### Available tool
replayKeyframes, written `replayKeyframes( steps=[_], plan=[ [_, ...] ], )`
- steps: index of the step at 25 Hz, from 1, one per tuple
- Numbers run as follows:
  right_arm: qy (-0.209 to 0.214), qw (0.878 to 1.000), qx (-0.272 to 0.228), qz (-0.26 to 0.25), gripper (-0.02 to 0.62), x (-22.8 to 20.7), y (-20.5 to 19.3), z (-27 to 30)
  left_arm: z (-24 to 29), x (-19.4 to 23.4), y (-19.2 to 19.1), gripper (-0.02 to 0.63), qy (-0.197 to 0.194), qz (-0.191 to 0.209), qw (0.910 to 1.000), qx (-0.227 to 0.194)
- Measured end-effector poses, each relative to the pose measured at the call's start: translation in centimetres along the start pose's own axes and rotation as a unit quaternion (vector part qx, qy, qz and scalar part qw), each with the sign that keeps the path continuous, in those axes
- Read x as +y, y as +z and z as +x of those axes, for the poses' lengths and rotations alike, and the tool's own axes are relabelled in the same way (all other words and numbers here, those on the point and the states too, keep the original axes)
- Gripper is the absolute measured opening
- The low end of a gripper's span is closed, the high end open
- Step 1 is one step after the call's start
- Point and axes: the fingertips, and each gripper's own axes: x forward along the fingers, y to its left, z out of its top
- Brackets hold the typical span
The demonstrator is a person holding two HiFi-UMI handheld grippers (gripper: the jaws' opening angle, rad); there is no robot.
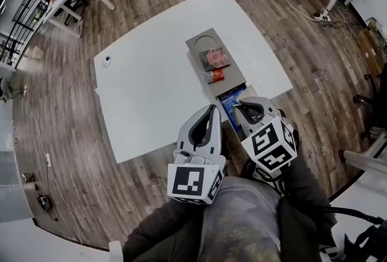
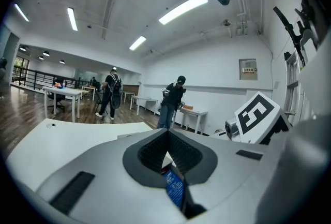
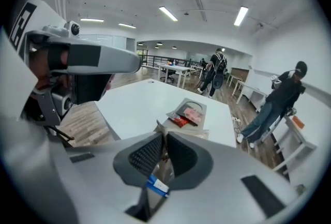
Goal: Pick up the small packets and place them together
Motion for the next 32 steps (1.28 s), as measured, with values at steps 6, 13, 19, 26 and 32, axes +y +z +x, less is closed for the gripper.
replayKeyframes(
  steps=[6, 13, 19, 26, 32],
  plan=[
    [0.002, 1.000, -0.016, 0.004, 0.037, -0.8, 2.2, 1.6, 0.3, 2.5, 0.1, 0.003, 0.016, -0.004, 0.9998, 0.005],
    [-0.016, 0.999, -0.034, 0.025, 0.037, -4.9, 6.8, 6.1, 3.3, 8.2, 1.3, 0.003, 0.029, -0.008, 0.9995, 0.004],
    [-0.027, 0.999, -0.012, 0.043, 0.044, -7.6, 8.3, 10.6, 5.1, 12.6, 1.4, 0.003, 0.040, -0.019, 0.9989, 0.017],
    [-0.016, 0.998, 0.036, 0.057, 0.081, -8.3, 7.0, 14.3, 6.8, 15.5, 0.2, 0.003, 0.047, -0.041, 0.9974, 0.037],
    [-0.009, 0.997, 0.051, 0.056, 0.083, -8.2, 6.5, 15.1, 7.8, 15.9, -0.3, 0.003, 0.046, -0.048, 0.9969, 0.042]
  ],
)
